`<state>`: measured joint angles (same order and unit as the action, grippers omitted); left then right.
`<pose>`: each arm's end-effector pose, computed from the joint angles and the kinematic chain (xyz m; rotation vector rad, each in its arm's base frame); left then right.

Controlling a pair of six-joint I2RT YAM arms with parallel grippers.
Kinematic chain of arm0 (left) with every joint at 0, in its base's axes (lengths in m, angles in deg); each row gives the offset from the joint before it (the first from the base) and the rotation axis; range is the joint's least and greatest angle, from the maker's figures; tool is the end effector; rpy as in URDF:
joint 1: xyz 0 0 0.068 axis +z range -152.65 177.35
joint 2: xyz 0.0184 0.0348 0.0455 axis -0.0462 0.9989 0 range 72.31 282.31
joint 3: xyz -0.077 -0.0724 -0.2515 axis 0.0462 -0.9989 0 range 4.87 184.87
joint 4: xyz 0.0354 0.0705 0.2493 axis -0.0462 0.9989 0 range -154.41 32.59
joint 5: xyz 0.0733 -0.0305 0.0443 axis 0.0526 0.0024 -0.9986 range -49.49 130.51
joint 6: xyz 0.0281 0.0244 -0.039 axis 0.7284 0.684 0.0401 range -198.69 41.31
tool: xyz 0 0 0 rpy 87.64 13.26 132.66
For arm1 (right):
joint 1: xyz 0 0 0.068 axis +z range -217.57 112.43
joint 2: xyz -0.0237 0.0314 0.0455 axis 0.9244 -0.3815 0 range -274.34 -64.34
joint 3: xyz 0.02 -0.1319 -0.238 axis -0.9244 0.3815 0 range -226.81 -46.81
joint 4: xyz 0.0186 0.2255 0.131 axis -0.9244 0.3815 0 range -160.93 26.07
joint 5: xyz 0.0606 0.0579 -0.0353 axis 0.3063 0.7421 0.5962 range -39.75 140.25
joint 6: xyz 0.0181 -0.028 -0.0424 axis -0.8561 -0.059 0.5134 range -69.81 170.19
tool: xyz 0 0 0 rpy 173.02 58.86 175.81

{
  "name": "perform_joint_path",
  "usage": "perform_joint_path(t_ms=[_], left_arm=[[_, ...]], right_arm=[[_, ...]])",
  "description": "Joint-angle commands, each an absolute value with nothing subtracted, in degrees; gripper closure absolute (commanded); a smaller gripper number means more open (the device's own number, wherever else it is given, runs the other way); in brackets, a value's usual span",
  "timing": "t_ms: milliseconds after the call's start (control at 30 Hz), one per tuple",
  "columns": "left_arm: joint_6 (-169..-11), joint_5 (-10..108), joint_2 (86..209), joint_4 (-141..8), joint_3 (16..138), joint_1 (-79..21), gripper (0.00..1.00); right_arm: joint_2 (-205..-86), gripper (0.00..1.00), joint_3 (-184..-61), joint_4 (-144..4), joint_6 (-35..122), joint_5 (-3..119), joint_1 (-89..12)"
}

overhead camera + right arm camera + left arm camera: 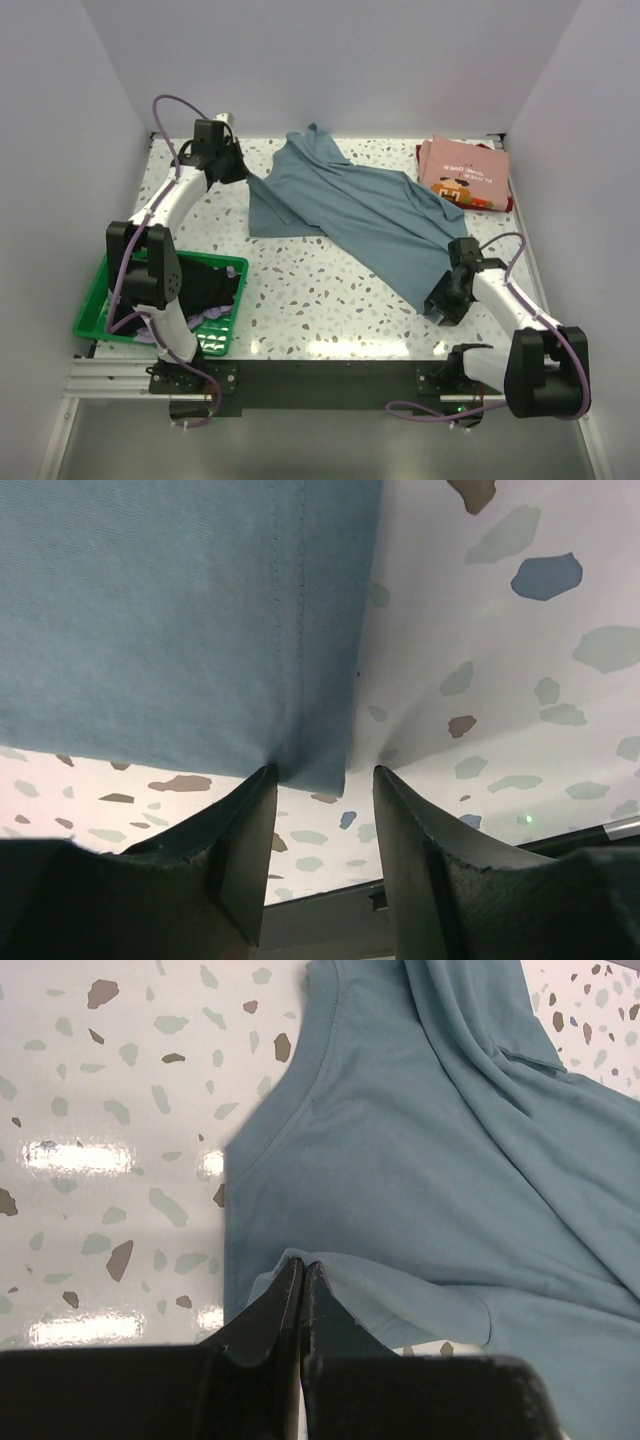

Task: Fold and stack the t-shirts
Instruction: Fold the tshirt

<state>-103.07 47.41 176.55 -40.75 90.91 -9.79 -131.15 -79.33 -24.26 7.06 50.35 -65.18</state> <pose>0.4141 -0.0562 0.2768 -0.2873 2.3139 -0.4180 0.1692 0.0071 0.1594 1.0424 2.8080 0.0940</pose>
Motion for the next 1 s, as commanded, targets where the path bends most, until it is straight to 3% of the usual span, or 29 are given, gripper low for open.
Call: perform_joint_path(t_ms=[0, 433, 600, 733, 967], left_arm=[[-101.5, 47.7, 175.1, -41.2, 92.0, -9.2, 1.0], [-100.1, 48.6, 176.2, -39.6, 94.1, -9.2, 1.0], [-98.9, 50.0, 176.3, -37.6, 96.6, -9.2, 1.0], [-99.0, 52.0, 175.1, -35.4, 98.3, -9.2, 1.0], [-99.1, 54.6, 167.0, -30.7, 95.0, -9.2, 1.0]], right_arm=[[-130.8, 0.54, -77.7, -25.0, 5.1, 51.4, -64.7], [-132.8, 0.64, -75.6, -29.6, 3.3, 50.7, -63.8], [-133.0, 0.79, -75.8, -30.9, 2.8, 50.4, -63.3], [-133.1, 1.0, -77.6, -29.6, 4.2, 48.9, -62.9], [-128.8, 1.0, -88.7, -13.5, 11.2, 45.9, -62.0]])
